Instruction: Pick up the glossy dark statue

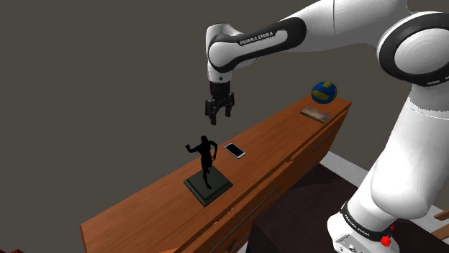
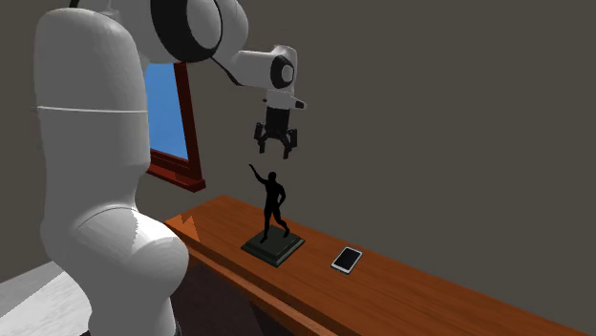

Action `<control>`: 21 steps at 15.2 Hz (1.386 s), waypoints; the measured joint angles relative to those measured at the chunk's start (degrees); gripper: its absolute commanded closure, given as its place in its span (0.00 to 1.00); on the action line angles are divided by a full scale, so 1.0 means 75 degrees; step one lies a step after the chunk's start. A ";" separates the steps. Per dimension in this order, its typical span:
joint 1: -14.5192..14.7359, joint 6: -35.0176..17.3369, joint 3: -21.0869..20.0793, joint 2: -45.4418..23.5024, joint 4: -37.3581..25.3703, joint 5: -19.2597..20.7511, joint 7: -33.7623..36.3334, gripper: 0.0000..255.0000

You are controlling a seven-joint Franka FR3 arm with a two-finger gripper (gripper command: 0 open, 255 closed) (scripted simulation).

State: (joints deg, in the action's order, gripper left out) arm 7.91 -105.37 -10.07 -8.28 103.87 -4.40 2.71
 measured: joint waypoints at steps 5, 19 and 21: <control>0.0309 0.0037 -0.0120 -0.1562 -0.1348 0.0312 0.0238 0.00; 0.0532 -0.0450 -0.0129 -0.2697 -0.1857 0.0519 0.0340 1.00; 0.0533 -0.0452 -0.0129 -0.2697 -0.1858 0.0520 0.0340 1.00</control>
State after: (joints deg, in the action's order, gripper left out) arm 11.91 -108.76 -11.03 -28.51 89.94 -0.50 5.26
